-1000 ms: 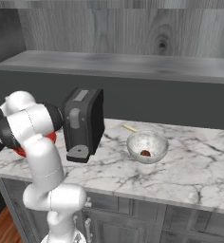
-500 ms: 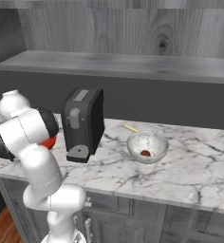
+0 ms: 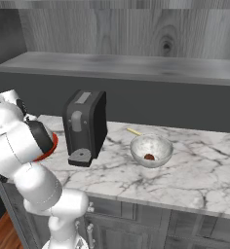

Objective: Pick both bowls and place them on the counter. Then place the tangerine in one bowl and place the pear in the other bowl.

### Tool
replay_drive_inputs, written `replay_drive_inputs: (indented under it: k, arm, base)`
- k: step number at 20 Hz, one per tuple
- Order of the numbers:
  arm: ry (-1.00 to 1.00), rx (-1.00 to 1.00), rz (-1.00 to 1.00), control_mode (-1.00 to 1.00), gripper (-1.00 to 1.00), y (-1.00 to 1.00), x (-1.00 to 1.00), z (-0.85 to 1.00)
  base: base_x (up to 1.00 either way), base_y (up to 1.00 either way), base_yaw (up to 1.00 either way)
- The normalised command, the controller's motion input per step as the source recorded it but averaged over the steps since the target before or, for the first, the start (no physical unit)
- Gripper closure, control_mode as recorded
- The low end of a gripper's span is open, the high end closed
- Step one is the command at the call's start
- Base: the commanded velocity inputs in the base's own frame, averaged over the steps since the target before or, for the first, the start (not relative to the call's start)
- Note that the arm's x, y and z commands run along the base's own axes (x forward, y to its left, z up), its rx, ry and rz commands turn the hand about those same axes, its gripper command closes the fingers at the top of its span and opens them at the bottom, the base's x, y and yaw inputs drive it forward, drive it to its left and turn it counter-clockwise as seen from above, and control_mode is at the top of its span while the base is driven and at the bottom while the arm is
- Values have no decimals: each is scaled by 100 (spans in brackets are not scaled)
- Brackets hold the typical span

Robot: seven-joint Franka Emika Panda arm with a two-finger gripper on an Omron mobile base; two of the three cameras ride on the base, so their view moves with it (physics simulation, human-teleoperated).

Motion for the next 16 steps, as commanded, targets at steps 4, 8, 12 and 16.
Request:
replay_drive_inputs:
  k: [4,8,12,16]
  arm:
    - [-3,0,-7,-100,-100,-14,-32,10]
    - [-3,0,-6,-100,-100,-18,-37,7]
    - [-4,0,-4,-100,-100,-15,-40,12]
    - [-4,0,-3,-100,-100,-16,-40,12]
  base:
    - [0,0,0]
    - [0,0,0]
    - [0,0,0]
    - [0,0,0]
